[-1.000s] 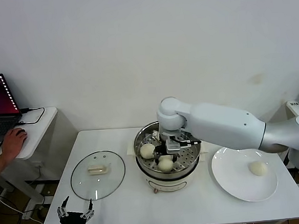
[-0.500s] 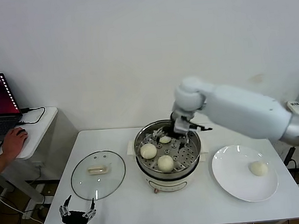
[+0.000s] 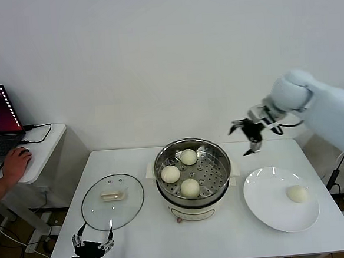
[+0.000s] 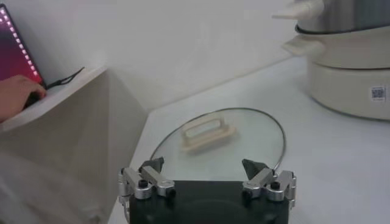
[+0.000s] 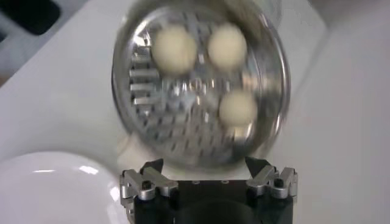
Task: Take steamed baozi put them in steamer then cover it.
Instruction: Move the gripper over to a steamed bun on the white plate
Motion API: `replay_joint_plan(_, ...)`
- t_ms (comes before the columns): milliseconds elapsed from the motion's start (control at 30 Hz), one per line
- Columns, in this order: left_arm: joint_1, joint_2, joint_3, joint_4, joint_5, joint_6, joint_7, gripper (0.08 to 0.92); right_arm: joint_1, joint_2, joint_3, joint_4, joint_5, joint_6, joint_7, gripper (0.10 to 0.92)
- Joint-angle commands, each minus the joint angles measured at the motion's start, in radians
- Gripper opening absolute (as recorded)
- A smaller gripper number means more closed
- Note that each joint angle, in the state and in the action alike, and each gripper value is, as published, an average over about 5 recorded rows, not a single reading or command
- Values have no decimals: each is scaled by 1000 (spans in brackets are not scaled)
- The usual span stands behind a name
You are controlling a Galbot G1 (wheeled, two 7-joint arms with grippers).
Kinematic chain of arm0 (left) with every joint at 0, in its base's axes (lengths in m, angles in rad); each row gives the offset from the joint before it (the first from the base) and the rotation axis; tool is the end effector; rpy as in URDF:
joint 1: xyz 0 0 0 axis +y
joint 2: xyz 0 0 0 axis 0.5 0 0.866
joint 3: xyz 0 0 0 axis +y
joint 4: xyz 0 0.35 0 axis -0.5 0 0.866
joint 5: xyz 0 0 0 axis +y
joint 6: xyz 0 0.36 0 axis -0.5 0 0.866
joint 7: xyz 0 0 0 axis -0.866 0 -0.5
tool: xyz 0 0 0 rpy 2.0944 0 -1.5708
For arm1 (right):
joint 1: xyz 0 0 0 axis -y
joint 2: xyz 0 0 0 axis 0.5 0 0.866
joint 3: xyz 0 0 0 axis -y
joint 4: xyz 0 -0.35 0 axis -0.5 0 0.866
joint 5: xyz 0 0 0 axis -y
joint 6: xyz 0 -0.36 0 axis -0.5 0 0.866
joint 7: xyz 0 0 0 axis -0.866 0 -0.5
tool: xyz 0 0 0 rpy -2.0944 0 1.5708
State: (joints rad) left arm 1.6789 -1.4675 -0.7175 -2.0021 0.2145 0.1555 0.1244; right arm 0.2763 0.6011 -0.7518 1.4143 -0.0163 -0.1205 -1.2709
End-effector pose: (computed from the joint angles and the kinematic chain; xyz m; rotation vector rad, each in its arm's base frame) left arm 0.1456 0.0833 -0.3444 0.0061 -2.7166 -0.5156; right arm 0.5201 -0.1425 -0.0245 1.3943 -1.4566 1.5691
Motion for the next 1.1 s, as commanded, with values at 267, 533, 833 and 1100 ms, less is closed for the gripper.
replay_joint_plan(267, 17, -5, 3, -30, -17, 9, 4, 823, -416, -151, 290, -58, -187, -123, -8, 822)
replay_joint_plan(533, 24, -4, -2, -23, -9, 10, 5, 823, -542, -121, 369, -111, -245, -92, -12, 823)
replay_joint_plan(833, 20, 1, -6, -8, -2, 11, 7, 823, -573, -69, 395, -198, -290, -40, 22, 823)
replay_joint_plan(1100, 16, 1, -5, 1, 3, 11, 8, 823, -564, -31, 392, -265, -344, 4, 64, 823)
